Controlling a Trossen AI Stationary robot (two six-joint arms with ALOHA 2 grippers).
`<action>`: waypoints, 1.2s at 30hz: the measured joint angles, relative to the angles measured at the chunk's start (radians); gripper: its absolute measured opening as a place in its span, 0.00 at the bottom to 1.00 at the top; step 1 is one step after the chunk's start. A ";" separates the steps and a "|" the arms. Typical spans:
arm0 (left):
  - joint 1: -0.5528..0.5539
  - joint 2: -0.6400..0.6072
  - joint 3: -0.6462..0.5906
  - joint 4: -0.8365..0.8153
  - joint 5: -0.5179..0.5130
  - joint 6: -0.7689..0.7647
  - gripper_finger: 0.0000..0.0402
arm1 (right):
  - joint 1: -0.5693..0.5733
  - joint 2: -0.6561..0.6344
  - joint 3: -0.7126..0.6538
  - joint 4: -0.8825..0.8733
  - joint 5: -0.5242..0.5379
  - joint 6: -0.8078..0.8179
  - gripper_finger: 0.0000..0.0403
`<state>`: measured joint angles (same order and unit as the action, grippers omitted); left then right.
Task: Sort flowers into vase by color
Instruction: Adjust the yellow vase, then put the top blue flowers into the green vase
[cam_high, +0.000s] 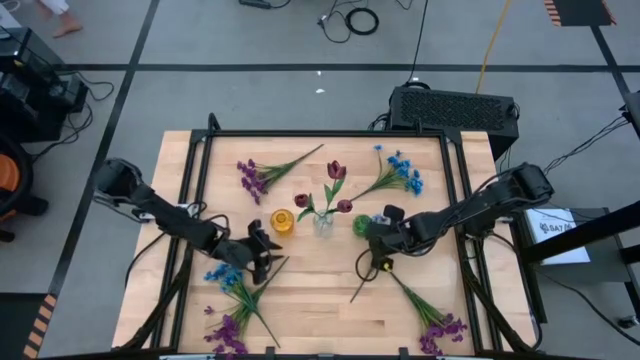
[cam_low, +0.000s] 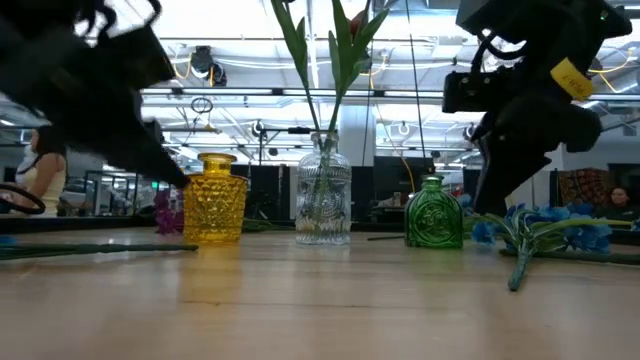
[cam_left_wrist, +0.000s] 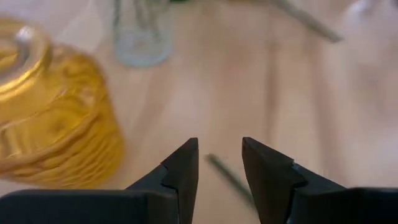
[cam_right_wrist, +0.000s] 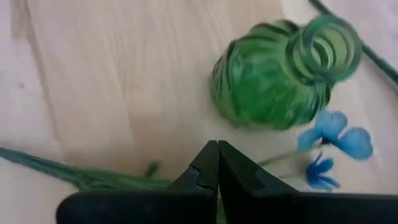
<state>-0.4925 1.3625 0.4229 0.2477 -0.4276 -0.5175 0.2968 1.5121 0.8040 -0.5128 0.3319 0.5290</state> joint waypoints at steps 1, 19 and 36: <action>-0.012 -0.022 0.000 -0.001 0.002 0.000 0.32 | 0.001 -0.013 0.000 -0.024 0.002 0.012 0.00; -0.084 -0.302 0.046 -0.077 -0.046 0.153 0.32 | -0.258 -0.360 0.002 -0.216 0.101 0.211 0.00; -0.082 -0.310 0.054 -0.108 -0.104 0.157 0.32 | -0.682 -0.153 0.001 -0.106 -0.102 0.328 0.14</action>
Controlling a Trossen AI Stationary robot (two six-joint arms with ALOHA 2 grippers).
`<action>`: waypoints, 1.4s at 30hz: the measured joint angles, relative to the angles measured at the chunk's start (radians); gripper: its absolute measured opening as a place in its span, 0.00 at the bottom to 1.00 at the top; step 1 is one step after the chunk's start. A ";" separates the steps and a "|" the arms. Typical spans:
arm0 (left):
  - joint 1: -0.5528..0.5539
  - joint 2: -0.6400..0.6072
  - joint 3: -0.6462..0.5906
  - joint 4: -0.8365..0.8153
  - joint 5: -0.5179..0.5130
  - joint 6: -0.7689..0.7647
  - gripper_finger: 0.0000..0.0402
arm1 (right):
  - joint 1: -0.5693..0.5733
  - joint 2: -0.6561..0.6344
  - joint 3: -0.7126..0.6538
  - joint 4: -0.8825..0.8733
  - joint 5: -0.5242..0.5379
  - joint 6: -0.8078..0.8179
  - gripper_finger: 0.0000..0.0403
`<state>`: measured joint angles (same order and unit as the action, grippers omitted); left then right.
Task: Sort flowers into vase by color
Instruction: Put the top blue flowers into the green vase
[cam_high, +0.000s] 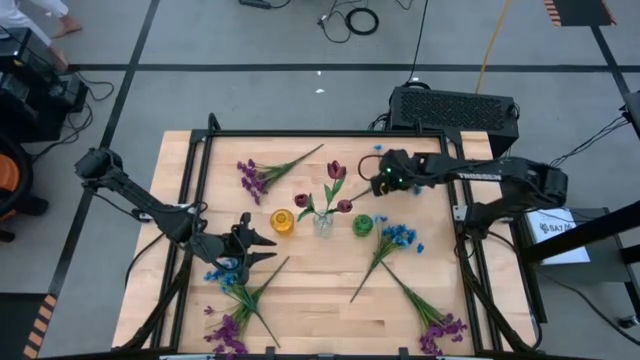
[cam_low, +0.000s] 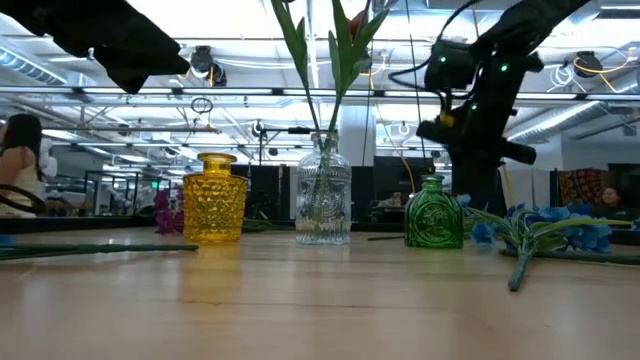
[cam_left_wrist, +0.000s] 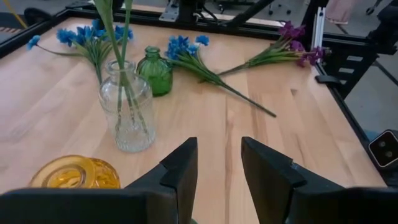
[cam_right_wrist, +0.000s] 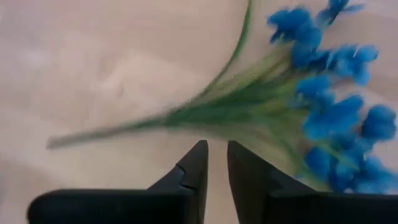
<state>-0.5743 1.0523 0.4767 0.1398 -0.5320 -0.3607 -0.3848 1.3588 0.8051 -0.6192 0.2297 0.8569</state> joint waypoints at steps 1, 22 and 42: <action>0.000 0.000 0.000 0.000 0.000 0.000 0.32 | -0.003 0.011 0.000 0.010 0.009 0.010 0.15; 0.000 0.000 -0.001 -0.022 0.000 -0.051 0.32 | 0.013 0.160 0.000 0.097 0.130 0.186 0.62; -0.002 0.001 -0.002 -0.027 0.004 -0.053 0.32 | 0.004 0.331 0.002 0.141 0.242 0.303 0.60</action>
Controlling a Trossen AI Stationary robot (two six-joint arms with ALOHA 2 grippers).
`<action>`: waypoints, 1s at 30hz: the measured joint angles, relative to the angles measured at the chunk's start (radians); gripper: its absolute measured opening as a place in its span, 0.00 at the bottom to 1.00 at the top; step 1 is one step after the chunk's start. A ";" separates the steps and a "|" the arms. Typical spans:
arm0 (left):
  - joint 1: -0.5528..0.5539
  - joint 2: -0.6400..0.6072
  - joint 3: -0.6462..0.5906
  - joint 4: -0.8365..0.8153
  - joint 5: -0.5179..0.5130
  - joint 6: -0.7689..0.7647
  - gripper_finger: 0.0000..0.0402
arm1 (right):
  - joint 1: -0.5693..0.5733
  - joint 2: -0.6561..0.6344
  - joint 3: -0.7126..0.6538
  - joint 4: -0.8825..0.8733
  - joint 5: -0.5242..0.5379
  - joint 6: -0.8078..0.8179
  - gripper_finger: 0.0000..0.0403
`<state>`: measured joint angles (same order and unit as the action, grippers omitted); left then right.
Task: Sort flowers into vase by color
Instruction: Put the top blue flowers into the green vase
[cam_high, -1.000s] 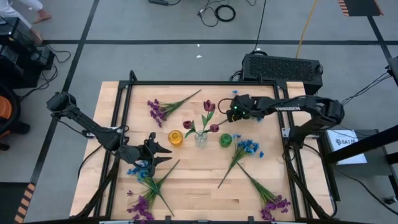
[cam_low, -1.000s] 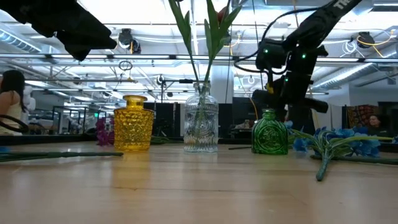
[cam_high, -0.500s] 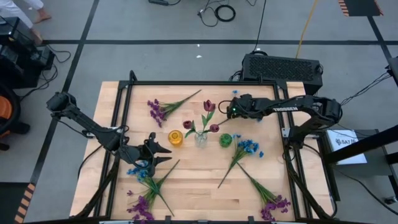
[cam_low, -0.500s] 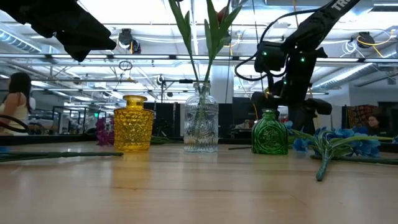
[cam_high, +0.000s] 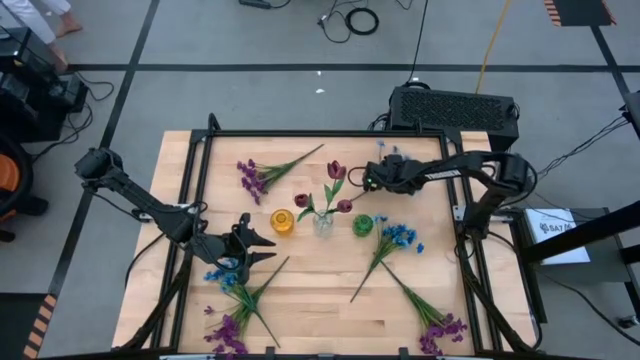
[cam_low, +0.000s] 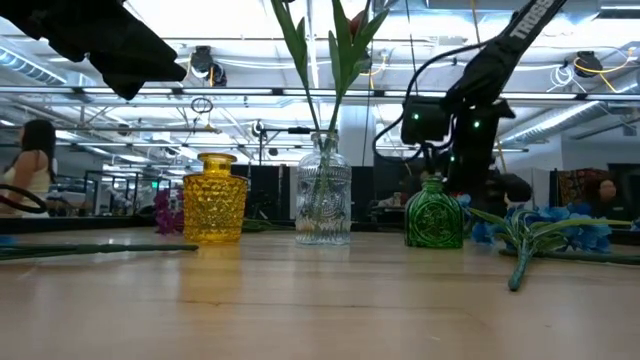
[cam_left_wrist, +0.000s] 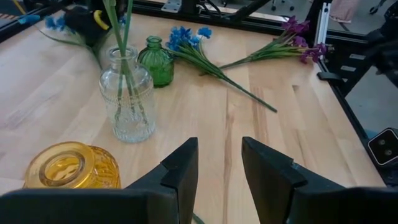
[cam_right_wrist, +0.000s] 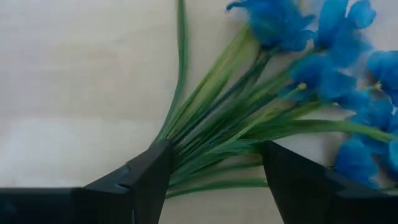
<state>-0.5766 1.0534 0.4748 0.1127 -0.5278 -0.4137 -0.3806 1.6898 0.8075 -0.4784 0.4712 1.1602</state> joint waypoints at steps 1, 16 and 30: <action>0.000 0.000 0.000 0.000 0.000 0.000 0.32 | -0.008 0.013 0.001 0.013 0.009 -0.018 0.59; 0.000 0.000 0.000 0.001 0.001 0.000 0.32 | -0.065 -0.082 -0.005 -0.003 -0.012 -0.417 0.39; -0.005 0.000 0.000 0.001 0.001 -0.001 0.32 | -0.008 -0.188 -0.004 -0.056 0.075 -0.139 0.58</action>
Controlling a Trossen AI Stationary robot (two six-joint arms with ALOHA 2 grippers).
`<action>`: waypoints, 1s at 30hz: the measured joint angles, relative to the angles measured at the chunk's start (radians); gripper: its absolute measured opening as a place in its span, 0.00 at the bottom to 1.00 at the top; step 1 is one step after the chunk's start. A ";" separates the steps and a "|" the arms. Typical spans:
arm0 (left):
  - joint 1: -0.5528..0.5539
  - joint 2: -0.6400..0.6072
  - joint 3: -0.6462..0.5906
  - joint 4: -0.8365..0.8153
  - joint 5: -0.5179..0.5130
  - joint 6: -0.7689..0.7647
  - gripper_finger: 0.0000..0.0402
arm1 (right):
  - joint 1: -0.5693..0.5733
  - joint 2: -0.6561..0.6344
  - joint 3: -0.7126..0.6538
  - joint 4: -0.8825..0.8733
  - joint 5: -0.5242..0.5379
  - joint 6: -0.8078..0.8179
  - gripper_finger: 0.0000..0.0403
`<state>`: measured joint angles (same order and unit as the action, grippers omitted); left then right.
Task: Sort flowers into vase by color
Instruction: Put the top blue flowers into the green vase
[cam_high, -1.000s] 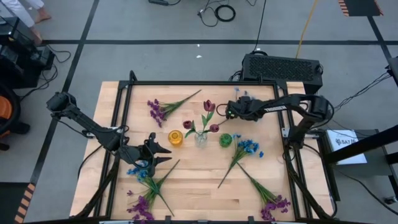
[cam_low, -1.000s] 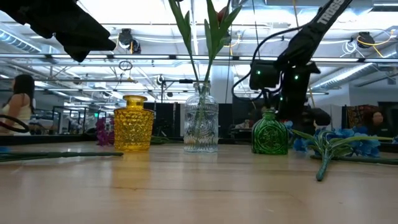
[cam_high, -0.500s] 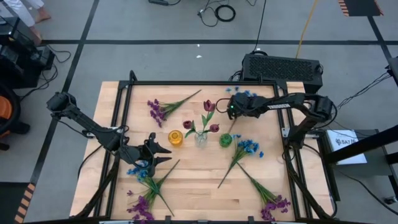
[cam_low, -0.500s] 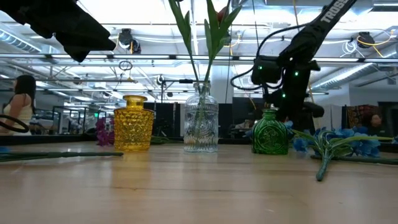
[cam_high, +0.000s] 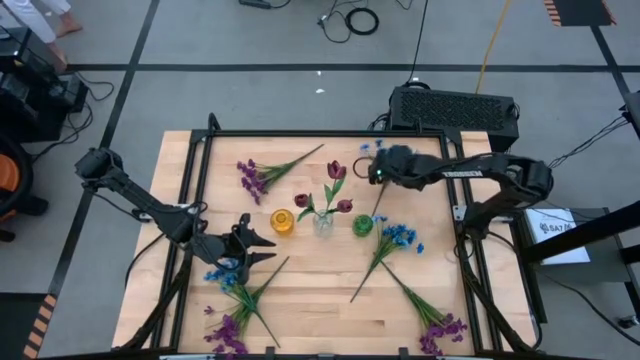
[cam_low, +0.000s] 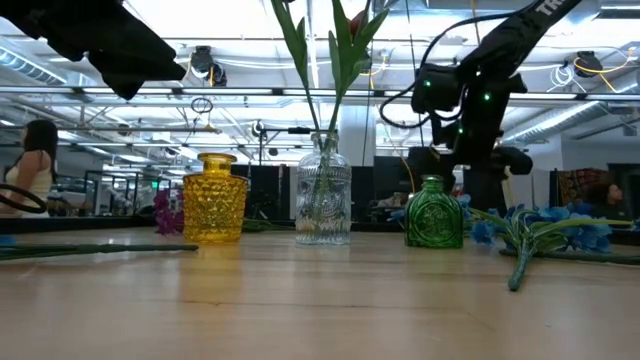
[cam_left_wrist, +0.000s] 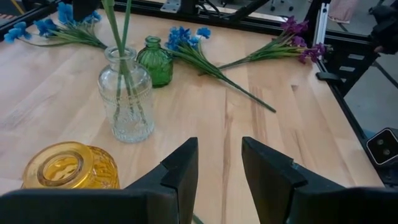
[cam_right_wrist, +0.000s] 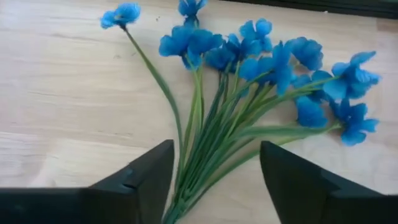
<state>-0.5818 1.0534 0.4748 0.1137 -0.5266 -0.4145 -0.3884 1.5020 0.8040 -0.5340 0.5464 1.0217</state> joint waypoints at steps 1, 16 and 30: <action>-0.004 0.000 0.000 0.000 0.000 0.000 0.32 | 0.016 0.011 0.000 -0.002 0.022 0.024 0.61; -0.016 0.000 0.000 0.000 0.001 -0.018 0.32 | 0.077 0.207 0.000 0.080 0.103 0.188 0.73; -0.016 0.000 0.000 -0.003 0.000 -0.017 0.32 | 0.055 0.287 0.002 0.157 0.149 0.197 0.31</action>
<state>-0.5980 1.0534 0.4751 0.1102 -0.5262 -0.4313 -0.3338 1.7894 0.8061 -0.3772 0.6950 1.2190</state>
